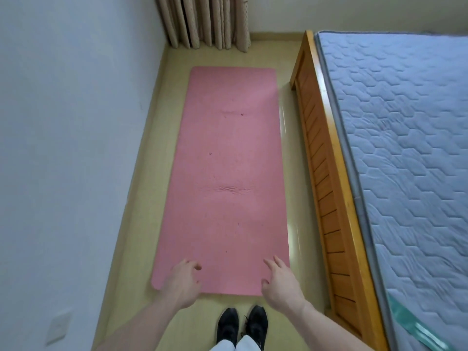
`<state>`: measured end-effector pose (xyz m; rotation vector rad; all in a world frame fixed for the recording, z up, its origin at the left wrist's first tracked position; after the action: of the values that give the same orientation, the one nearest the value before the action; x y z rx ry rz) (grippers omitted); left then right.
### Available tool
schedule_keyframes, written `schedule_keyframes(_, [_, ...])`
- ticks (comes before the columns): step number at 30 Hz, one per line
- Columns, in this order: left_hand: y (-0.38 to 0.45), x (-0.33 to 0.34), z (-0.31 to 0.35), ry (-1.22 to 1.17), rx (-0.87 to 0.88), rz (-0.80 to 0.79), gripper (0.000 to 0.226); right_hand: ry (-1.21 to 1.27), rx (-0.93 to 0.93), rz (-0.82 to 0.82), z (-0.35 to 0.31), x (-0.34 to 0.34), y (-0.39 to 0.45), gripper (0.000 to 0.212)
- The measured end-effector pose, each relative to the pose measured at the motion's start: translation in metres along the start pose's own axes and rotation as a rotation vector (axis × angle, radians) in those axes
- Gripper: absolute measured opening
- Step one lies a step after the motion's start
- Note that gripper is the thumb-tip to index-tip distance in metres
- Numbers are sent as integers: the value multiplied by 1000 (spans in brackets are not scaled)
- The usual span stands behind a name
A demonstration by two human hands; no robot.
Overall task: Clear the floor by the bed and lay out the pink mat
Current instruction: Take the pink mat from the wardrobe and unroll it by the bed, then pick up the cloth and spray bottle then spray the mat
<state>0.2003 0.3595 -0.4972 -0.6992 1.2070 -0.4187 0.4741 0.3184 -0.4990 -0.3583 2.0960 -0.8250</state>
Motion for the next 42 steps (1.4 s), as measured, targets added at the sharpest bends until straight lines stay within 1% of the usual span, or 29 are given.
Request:
schedule_keyframes(4, [-71,-40,17,-114,21,-12,43,-28,-37,0,-32,-32,-75,72])
schedule_keyframes(7, [-114,-65,34,-101,89,1,46,-46,-60,23,-48,-53,-122,71])
schedule_keyframes(11, [-142,-86,48,-95,139,36,48,-25,-75,70,-55,-68,-159,69])
schedule_keyframes(18, [-179,-107,94,-27,286,47,50,5,-48,177,-42,-94,-221,67])
schedule_keyframes(21, [-197,-109,128,9,372,36,51,44,-30,228,-28,-113,-246,64])
schedule_keyframes(23, [-212,-112,163,58,457,35,52,75,-10,272,-13,-130,-265,64])
schedule_keyframes(27, [-250,-110,253,95,624,45,51,139,54,400,37,-170,-305,64])
schedule_keyframes(31, [-308,-82,352,142,806,49,50,219,130,518,109,-205,-356,61])
schedule_keyframes(36, [-395,-14,462,187,960,32,52,255,219,604,220,-232,-440,59])
schedule_keyframes(37, [-406,-3,475,201,976,17,52,253,230,613,237,-235,-452,58])
schedule_keyframes(38, [-431,21,499,215,1016,8,52,255,253,638,272,-240,-478,58])
schedule_keyframes(42, [-501,85,563,282,1125,-29,51,281,326,729,368,-259,-549,54])
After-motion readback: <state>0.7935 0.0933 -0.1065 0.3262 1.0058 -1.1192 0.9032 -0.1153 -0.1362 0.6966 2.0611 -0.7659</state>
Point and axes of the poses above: each hand's wrist, its own y-axis towards the middle knuckle, its own x-axis out of the palm, z = x × y, the point moved 9 cm from there along y, towards the middle knuckle, and after that the axes turned 6 degrees about -x, right-handed, at the moved point
